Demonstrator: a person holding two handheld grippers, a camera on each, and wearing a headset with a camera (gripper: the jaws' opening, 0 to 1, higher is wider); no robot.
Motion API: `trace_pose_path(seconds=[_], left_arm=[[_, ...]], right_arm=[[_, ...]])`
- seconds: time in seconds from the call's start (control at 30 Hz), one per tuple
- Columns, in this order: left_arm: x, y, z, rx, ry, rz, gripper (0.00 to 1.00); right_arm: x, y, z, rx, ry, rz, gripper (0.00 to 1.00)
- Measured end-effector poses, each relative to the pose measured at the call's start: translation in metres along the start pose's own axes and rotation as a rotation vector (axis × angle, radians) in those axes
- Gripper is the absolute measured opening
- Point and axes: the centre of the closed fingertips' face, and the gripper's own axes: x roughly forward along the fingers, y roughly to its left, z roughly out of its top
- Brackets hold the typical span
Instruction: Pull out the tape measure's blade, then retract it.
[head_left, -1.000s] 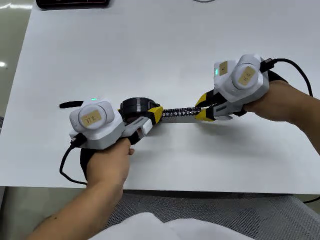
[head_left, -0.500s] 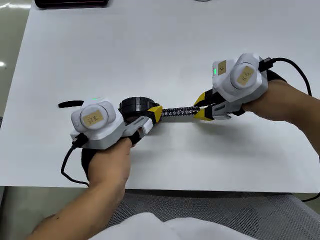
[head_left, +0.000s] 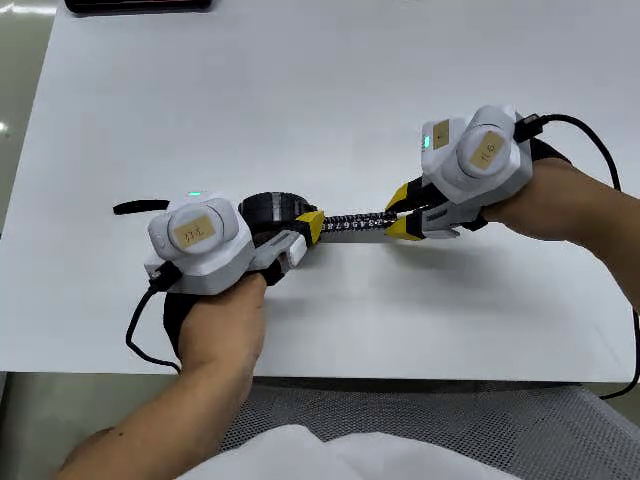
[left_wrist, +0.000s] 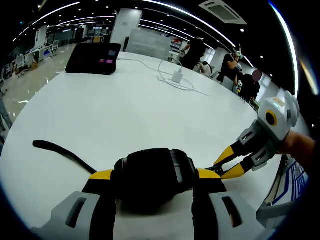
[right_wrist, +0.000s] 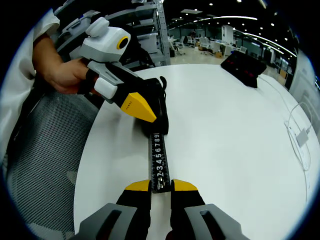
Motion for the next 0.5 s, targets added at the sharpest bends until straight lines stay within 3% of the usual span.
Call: trace_pose_path(seconds=[0.5], left_arm=[[0.0017,0.0025,-0.0005,0.000,0.007,-0.007,0.57]], right_arm=[[0.0015,0.0006,0.0030,0.010,-0.015,0.005,0.11]])
